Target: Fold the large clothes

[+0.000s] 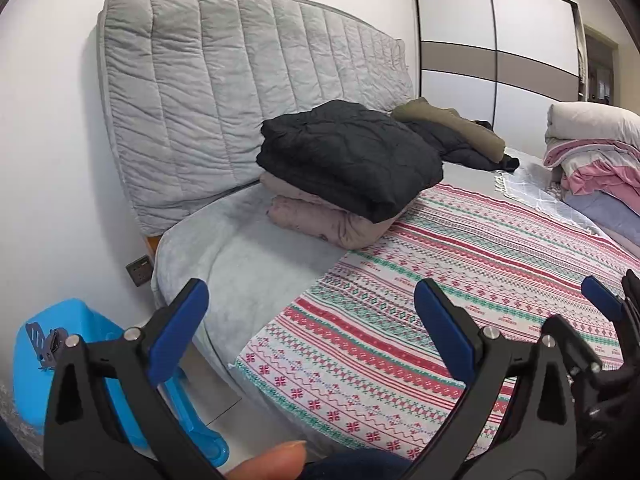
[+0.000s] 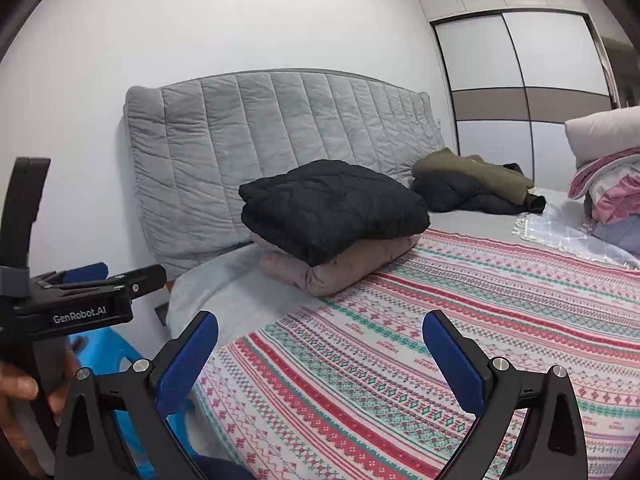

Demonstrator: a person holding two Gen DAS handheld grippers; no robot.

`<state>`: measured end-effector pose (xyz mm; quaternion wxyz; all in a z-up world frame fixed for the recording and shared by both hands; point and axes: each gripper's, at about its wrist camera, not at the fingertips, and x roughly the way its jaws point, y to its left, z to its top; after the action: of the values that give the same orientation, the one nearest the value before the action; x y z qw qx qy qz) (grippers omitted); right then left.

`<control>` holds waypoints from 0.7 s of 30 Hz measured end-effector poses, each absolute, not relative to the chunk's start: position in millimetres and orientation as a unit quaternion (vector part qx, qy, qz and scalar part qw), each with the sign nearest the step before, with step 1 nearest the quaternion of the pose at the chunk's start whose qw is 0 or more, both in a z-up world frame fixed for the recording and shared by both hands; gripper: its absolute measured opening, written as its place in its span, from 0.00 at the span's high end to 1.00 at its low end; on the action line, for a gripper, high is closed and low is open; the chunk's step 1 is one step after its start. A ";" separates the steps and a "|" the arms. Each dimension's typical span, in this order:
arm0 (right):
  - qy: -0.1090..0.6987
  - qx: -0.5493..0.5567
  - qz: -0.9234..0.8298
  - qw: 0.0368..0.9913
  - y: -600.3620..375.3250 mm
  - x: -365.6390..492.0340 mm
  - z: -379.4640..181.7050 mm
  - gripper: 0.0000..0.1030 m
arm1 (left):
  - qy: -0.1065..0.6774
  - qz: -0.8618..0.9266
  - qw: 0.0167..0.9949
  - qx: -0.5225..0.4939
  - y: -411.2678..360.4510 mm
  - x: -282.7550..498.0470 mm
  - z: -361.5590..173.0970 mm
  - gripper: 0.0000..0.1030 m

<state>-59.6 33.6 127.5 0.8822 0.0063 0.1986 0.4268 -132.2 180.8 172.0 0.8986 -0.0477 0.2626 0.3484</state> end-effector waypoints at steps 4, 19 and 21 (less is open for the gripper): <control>0.202 0.005 0.423 0.883 34.2 -59.7 126.1 0.00 | 0.263 0.348 0.899 -0.042 174.3 -130.7 170.4 0.01; 0.219 0.006 0.409 0.886 39.7 -52.6 119.4 0.00 | 0.272 0.350 0.895 -0.038 172.8 -127.9 164.0 0.01; 0.222 0.006 0.406 0.887 40.3 -50.7 118.0 0.00 | 0.273 0.348 0.896 -0.037 172.7 -127.8 163.8 0.01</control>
<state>-50.7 40.3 118.0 0.8867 0.0059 0.2218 0.4057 -127.8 172.7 163.8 0.8962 -0.0372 0.2729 0.3479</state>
